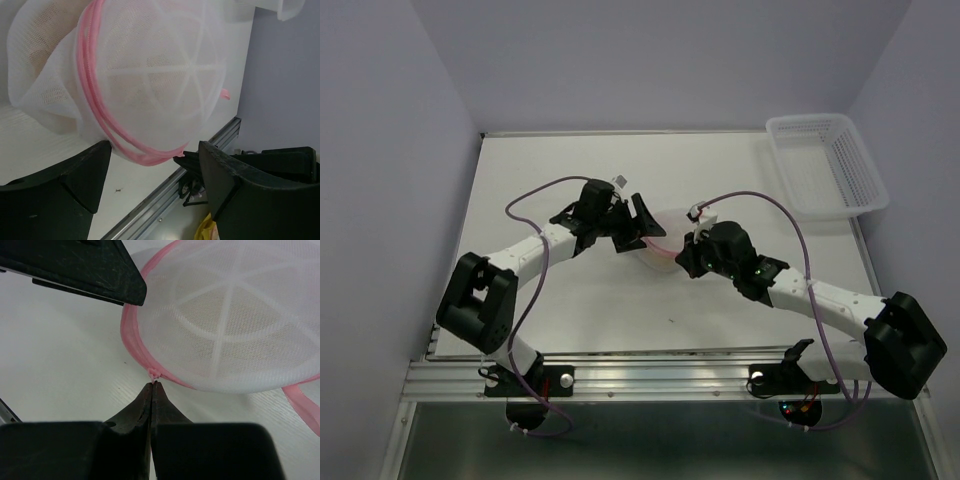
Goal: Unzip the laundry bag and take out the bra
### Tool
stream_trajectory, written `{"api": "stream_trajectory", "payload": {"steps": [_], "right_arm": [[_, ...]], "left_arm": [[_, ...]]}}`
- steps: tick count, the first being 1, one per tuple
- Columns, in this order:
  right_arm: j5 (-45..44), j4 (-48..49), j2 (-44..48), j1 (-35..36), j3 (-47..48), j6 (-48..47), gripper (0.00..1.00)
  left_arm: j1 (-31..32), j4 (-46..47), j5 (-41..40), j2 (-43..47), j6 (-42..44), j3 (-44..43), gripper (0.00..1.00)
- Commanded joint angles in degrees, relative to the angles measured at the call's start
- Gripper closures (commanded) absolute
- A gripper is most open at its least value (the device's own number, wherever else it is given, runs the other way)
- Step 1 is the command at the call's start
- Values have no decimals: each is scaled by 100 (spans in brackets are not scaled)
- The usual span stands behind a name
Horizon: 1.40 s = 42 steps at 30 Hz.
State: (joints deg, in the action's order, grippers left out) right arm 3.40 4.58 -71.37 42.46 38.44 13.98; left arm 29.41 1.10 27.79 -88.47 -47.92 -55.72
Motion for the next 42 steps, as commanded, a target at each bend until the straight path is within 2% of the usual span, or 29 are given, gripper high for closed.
{"api": "stream_trajectory", "payload": {"steps": [1,4,10,12,13,15,16,18,23,35,42], "right_arm": [[-111,280,45,52,243,44,99],[-190,298,62,105,235,79,99],[-261,315,106,105,331,105,99],[-226,324,124,105,349,79,99],[-226,350,141,105,366,105,99],[-147,368,150,105,366,79,99],[-120,368,167,105,366,88,99],[-111,368,168,105,349,96,99],[-295,193,203,105,279,123,99],[-1867,-985,660,105,50,404,99],[-2282,-1196,809,-9,-12,351,99]], "left_arm": [[56,434,104,-118,-218,-26,26],[126,435,86,-180,-218,-96,33],[197,443,77,-267,-209,-140,34],[206,443,104,-355,-200,-175,41],[214,443,112,-416,-183,-219,55],[214,435,104,-478,-183,-272,71],[223,435,139,-531,-174,-290,86],[223,443,139,-558,-174,-351,100],[223,496,78,-453,-200,-378,100],[118,514,-90,-136,-121,-422,100],[56,531,-55,-13,107,-422,100]]}}
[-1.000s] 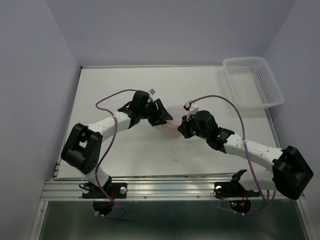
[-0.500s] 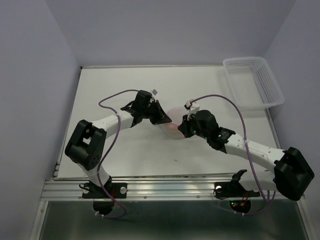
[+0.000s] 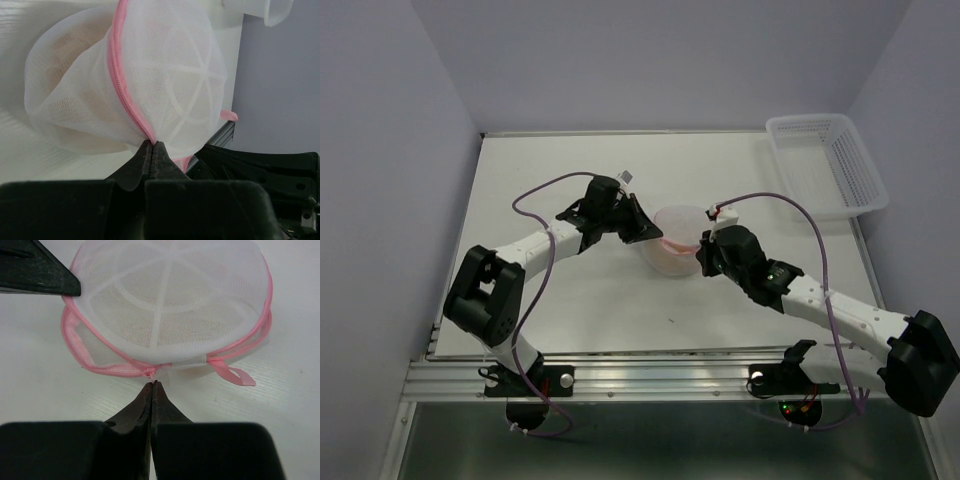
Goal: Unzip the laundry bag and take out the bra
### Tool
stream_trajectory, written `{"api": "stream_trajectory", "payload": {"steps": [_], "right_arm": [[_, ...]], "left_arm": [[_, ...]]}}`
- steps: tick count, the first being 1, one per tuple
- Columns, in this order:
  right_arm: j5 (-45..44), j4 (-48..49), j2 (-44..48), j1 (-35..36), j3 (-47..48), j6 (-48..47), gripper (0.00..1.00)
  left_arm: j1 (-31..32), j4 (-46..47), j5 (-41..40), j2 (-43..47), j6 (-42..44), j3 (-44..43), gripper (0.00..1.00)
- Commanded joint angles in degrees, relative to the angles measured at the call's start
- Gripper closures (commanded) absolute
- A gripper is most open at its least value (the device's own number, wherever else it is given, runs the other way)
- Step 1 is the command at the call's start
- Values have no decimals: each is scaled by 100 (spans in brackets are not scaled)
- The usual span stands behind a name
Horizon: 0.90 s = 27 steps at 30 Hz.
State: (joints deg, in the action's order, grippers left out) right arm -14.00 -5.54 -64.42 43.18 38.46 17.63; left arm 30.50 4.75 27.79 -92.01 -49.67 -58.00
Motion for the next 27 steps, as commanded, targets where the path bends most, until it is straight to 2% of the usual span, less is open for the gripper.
{"api": "stream_trajectory", "payload": {"steps": [1,9,11,15,20,24,27], "right_arm": [[-603,-193,106,-160,-14,-66,99],[-499,-245,-61,-969,-40,-66,99],[-490,-246,-88,-1030,-49,-84,99],[169,-158,-158,-1031,13,-216,99],[248,-79,-35,-1031,13,-277,99],[389,-184,140,-1031,83,-242,99],[460,-438,167,-1031,284,-76,89]], "left_arm": [[-44,158,-63,350,335,-221,100],[-62,-141,-327,631,765,-212,100],[-62,-133,-336,675,792,-177,100],[-36,-115,-283,640,819,-115,100],[0,69,-274,666,845,8,100],[35,61,-335,701,1187,-62,100],[96,122,-397,746,1433,-80,100]]}}
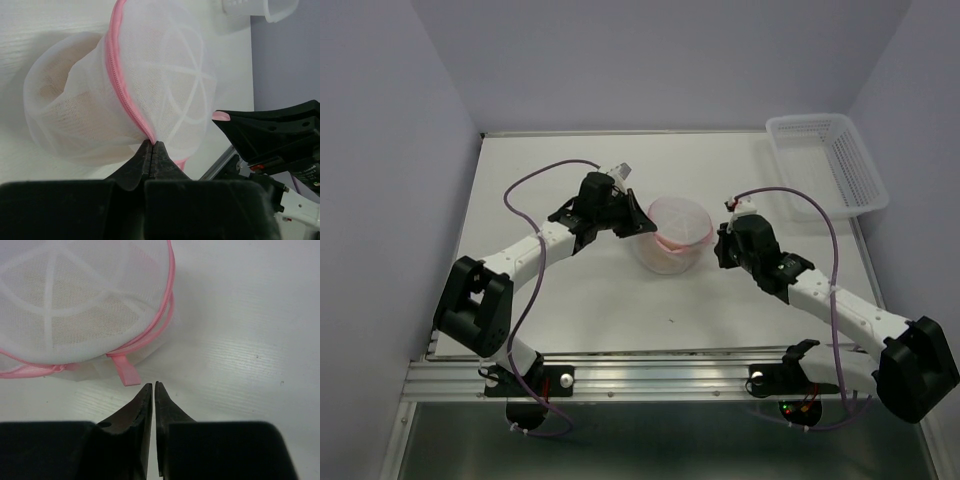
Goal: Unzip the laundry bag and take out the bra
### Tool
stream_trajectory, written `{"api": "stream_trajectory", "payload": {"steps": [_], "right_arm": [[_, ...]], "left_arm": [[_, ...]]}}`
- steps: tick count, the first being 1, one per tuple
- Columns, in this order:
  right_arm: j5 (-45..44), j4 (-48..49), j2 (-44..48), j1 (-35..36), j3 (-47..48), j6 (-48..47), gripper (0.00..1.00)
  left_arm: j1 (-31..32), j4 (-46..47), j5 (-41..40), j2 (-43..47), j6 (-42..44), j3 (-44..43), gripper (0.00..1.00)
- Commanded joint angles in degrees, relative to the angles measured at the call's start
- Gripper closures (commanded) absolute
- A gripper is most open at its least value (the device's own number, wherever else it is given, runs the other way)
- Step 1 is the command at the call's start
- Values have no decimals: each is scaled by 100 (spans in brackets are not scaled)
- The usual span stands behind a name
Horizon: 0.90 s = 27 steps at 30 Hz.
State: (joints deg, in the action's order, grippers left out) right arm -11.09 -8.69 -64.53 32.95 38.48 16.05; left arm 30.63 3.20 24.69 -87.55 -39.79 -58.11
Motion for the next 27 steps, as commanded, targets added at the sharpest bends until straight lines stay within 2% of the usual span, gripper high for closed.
{"api": "stream_trajectory", "payload": {"steps": [1,5,6,8,10,12,15,18,21,25,27], "right_arm": [[30,-351,169,-8,361,247,86],[-244,-792,82,-8,713,538,79],[-253,-853,90,-8,757,583,73],[-323,-880,134,-8,819,679,69],[-245,-880,186,-130,863,671,62],[-61,-845,204,-288,994,627,60],[624,-617,117,-675,1223,495,50],[1825,-249,-93,-1079,1433,372,37],[2645,270,-296,-1466,1513,258,32],[4128,1033,-805,-1757,1601,82,19],[4422,1071,-1192,-1906,1724,-76,15]], "left_arm": [[92,338,-43,317,689,-78,100],[110,444,54,440,1444,-26,100],[110,523,54,484,1657,27,100],[110,725,45,563,2166,167,100],[110,795,80,616,2431,229,100],[110,875,10,730,2589,300,100],[118,1051,158,871,2844,449,100],[118,1130,194,924,2968,537,100],[118,1261,238,976,3047,642,100],[118,1323,300,977,3117,695,100],[118,1315,239,959,3144,695,100]]}}
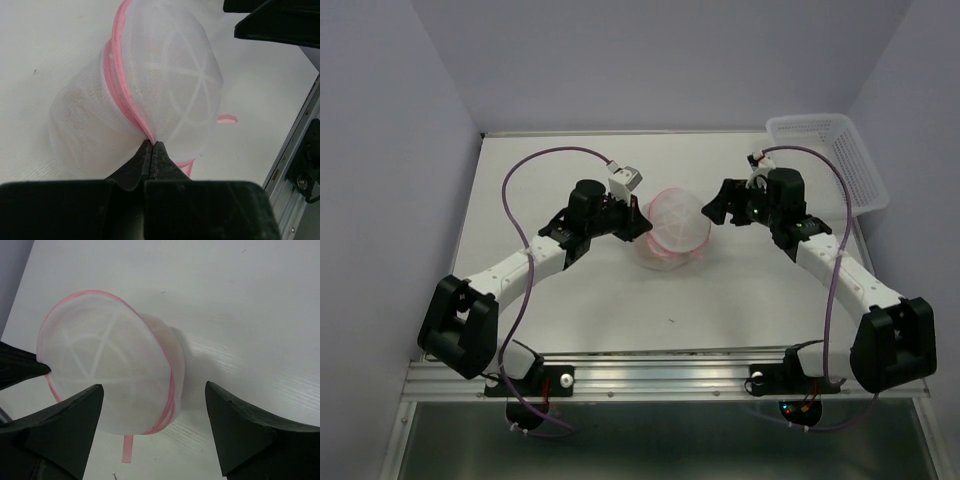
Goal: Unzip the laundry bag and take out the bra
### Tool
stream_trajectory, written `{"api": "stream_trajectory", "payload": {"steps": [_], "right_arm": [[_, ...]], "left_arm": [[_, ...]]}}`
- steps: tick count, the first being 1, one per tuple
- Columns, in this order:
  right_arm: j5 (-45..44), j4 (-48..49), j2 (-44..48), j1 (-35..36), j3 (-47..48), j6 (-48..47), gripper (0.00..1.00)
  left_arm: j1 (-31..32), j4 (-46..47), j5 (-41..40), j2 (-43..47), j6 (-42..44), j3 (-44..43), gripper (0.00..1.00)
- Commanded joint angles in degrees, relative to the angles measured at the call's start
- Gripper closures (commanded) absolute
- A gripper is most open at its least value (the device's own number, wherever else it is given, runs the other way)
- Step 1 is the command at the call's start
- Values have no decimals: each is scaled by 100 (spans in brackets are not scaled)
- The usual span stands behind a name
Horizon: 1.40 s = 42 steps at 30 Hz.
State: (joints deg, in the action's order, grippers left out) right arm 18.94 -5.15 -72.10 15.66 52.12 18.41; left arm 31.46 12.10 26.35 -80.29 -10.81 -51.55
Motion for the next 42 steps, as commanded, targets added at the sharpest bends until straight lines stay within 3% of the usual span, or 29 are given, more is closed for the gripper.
{"api": "stream_trajectory", "payload": {"steps": [1,7,12,15,16,21,25,26,27,28,29,31,32,37,42], "right_arm": [[1698,734,-559,-177,413,-364,10],[2315,1033,-1175,-300,572,-374,4],[2887,1402,-1395,-300,501,-207,6],[3072,1507,-1369,-300,466,-110,28],[3098,1551,-1299,-300,414,-75,41],[3046,1561,-1158,-300,343,-13,63],[3037,1552,-1079,-300,299,-84,89],[3089,1552,-1052,-300,299,-101,99],[3124,1552,-1000,-300,290,-197,99],[3090,1561,-965,-300,281,-215,99],[3089,1543,-938,-300,281,-346,99],[3107,1526,-824,-300,273,-452,99],[3177,1491,-789,-300,273,-601,99],[3274,1009,-578,-300,386,-1252,99],[3388,831,-393,-300,343,-1771,99]], "left_arm": [[27,408,46,233,255,40,100],[27,442,81,154,202,31,100],[27,557,55,163,132,66,100],[35,522,-15,119,79,40,100],[35,513,-33,102,53,40,100],[27,557,-103,58,-88,66,100],[27,469,-305,40,-272,57,100],[27,365,-367,40,-325,14,100],[0,303,-446,57,-439,-21,80],[-17,250,-438,66,-474,-48,65],[-35,206,-446,118,-527,-66,43],[-88,179,-394,215,-685,-66,32],[-114,179,-394,320,-747,-74,20],[-351,-119,-490,541,-1106,-206,12],[-580,-717,-736,120,-1284,-733,15]]}}
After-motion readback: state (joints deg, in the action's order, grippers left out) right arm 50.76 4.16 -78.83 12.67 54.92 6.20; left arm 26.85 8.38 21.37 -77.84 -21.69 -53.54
